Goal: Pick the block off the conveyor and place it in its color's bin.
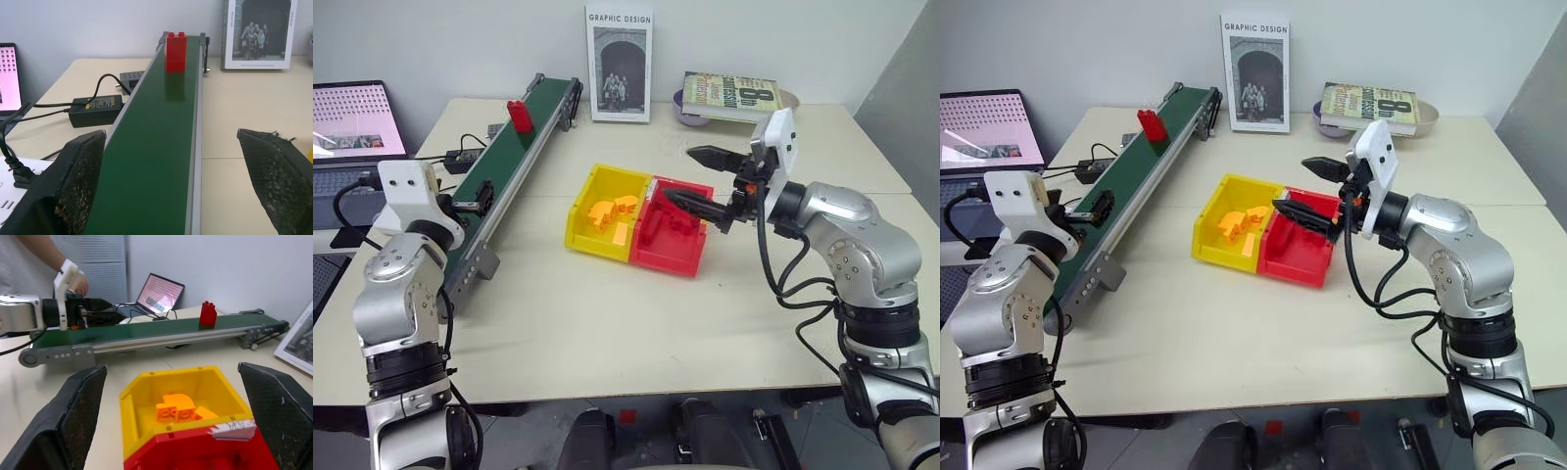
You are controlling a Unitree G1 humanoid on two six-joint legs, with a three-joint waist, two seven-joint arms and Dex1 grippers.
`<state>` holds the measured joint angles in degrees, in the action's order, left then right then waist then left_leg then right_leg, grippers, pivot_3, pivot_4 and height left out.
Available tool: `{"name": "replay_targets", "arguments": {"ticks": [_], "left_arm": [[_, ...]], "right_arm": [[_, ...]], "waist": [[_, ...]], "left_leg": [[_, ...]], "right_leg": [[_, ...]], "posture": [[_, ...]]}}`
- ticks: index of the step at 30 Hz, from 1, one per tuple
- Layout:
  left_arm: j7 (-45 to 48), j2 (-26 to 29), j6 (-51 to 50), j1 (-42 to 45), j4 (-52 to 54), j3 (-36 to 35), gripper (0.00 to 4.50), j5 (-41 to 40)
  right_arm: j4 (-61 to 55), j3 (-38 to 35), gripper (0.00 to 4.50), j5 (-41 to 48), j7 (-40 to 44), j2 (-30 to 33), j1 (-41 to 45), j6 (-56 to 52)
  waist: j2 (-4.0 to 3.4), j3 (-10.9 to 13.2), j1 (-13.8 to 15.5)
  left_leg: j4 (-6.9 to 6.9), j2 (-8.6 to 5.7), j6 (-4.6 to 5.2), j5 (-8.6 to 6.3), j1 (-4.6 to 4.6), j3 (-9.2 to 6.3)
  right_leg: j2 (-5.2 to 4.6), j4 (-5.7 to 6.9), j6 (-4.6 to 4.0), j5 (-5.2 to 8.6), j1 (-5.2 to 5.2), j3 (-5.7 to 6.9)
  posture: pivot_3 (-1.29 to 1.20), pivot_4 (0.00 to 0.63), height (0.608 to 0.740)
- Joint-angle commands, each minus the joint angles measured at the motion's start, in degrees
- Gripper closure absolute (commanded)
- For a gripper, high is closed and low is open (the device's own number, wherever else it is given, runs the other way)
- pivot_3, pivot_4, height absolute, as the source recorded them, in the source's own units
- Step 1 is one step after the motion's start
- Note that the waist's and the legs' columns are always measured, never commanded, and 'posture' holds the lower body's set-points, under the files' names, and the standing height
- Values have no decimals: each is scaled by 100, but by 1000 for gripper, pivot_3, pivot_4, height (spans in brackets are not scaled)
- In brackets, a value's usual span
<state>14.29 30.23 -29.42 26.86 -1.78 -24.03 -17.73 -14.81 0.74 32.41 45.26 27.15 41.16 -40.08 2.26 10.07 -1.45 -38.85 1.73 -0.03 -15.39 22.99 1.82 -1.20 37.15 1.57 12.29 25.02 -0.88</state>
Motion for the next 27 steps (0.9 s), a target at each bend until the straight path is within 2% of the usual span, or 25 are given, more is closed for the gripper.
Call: {"name": "replay_targets", "arguments": {"ticks": [1, 27], "left_arm": [[-59, 77, 227, 292, -143, -10, 33, 35], [-215, -64, 483, 478, -753, 258, 33, 282]], "right_arm": [[-270, 37, 0, 191, 103, -29, 190, -23], [-661, 136, 0, 183, 100, 61, 0, -24]], "waist": [[0, 0, -1], [0, 0, 1]], "left_leg": [[0, 0, 0, 0, 0, 1], [0, -2, -1, 0, 0, 3]], "right_leg": [[0, 1, 0, 0, 0, 0], [-9, 1, -1, -1, 1, -1]], "posture": [[0, 150, 740], [0, 150, 740]]}}
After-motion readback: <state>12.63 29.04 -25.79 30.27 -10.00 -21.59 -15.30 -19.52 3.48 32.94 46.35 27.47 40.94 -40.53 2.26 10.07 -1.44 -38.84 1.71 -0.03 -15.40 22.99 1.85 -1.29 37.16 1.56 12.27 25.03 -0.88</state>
